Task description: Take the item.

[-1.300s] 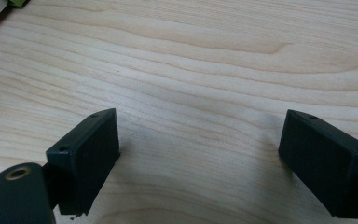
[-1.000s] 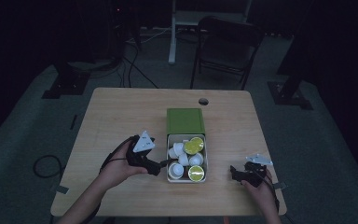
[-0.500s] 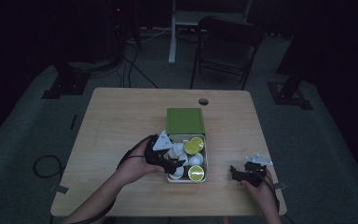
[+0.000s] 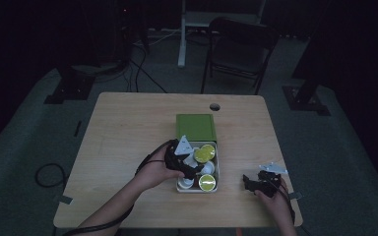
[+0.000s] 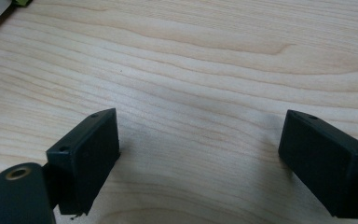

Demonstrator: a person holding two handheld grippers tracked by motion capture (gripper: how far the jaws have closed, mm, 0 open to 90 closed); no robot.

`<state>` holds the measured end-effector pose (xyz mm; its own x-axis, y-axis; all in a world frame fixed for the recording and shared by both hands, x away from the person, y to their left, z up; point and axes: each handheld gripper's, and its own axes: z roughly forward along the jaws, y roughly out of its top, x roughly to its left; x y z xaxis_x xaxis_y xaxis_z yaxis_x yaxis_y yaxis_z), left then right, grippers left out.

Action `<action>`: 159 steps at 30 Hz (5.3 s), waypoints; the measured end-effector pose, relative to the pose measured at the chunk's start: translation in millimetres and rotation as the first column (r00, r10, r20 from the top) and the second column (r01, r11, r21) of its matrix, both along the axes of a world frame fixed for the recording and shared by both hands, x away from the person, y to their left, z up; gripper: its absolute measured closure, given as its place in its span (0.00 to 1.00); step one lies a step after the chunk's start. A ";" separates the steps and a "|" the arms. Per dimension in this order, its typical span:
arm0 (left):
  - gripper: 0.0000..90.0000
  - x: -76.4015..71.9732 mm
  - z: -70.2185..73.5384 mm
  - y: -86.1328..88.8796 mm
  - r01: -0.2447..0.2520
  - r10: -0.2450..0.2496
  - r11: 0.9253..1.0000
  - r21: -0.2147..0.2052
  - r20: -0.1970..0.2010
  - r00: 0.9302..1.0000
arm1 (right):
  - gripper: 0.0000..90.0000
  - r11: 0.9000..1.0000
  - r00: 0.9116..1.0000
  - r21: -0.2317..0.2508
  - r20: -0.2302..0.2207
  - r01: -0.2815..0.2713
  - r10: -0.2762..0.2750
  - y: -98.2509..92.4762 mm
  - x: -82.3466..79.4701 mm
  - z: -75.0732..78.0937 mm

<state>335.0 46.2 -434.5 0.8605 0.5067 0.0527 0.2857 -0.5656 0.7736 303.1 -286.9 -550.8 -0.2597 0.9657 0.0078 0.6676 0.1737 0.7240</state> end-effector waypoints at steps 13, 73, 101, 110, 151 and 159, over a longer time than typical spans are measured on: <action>0.25 13.9 -7.6 -16.6 0.009 -0.007 0.999 0.036 -0.040 0.999 | 0.13 1.000 1.000 -0.001 0.000 -0.001 0.001 -0.1 0.0 0.0; 0.43 4.1 12.2 -17.7 0.017 -0.018 1.000 -0.010 -0.035 0.999 | 0.13 1.000 1.000 0.001 0.000 0.000 0.000 0.0 0.0 0.0; 0.43 -6.4 32.7 44.3 -0.086 0.087 0.995 -0.044 0.031 0.996 | 0.13 1.000 1.000 0.001 -0.001 0.000 0.000 0.0 0.0 0.0; 0.43 -7.0 24.7 71.6 -0.139 0.140 0.990 -0.034 0.018 0.990 | 0.13 1.000 1.000 0.001 -0.001 0.001 -0.001 0.0 0.0 0.1; 0.43 -20.3 -16.4 164.0 -0.369 0.369 0.928 -0.041 -0.018 0.929 | 0.13 1.000 1.000 0.002 -0.002 0.001 -0.001 0.1 0.0 0.0; 0.43 -25.1 -28.7 179.5 -0.409 0.409 0.911 -0.044 -0.026 0.912 | 0.13 1.000 1.000 0.002 -0.002 0.001 -0.001 0.1 0.0 0.0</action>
